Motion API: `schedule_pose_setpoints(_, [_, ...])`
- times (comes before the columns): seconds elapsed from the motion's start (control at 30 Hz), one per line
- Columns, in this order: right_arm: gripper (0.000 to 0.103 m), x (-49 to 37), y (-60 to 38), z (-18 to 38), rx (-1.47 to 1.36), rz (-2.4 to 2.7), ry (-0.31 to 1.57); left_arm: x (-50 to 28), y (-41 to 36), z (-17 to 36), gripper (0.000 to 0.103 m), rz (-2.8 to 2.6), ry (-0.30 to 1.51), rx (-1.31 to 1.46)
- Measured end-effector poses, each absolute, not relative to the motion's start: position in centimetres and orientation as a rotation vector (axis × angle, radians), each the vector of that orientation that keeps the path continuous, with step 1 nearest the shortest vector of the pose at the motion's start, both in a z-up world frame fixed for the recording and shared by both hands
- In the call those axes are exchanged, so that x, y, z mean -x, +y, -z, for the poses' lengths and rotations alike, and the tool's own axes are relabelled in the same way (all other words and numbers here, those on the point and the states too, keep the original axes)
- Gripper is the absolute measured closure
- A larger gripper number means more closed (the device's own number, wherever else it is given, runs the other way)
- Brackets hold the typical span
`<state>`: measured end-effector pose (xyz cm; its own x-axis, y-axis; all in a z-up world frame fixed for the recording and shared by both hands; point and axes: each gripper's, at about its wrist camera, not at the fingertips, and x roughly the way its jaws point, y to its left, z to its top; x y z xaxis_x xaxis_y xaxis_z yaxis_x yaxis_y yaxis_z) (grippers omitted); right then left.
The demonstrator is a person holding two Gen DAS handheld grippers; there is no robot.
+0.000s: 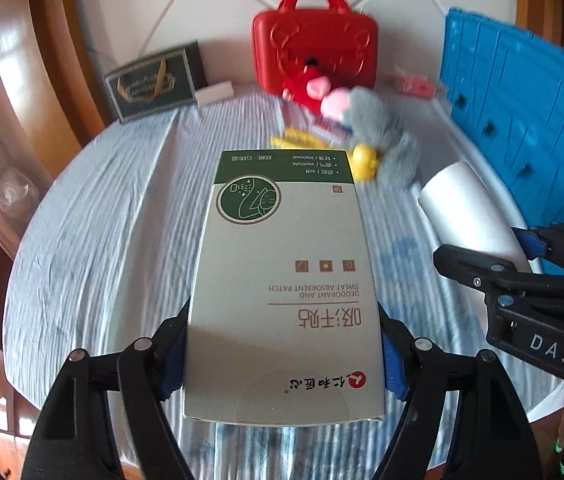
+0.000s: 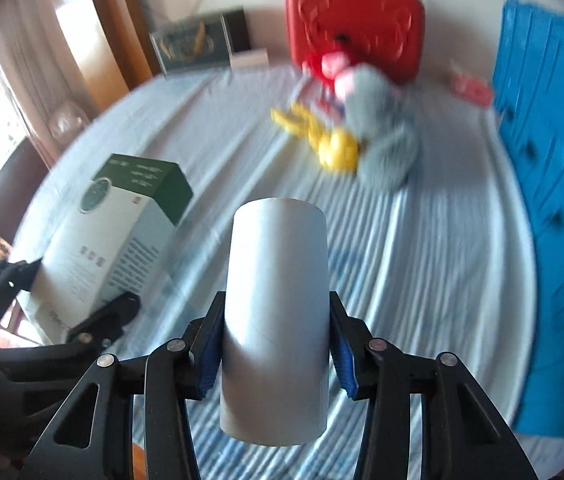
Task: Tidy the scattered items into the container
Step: 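Lift the patch box and paper roll and carry both toward the blue crate, then lower both items into the blue crate and open both tools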
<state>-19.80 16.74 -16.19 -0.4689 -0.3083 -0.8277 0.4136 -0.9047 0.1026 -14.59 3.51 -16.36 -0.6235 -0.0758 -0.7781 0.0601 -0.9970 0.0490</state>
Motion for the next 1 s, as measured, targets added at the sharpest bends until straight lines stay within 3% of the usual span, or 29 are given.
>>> schedule_pose_setpoints(0.53, [0.057,18.9,23.1,-4.7,-0.913,2.727,0.128,17.8,10.9,1.1,0.028,3.11,-0.162,-1.026])
schedule_pose_setpoints(1.0, [0.057,17.3,45.2,-11.0,-0.855,2.96,0.111,19.7,32.4,-7.3,0.028,3.375,-0.21,-0.979])
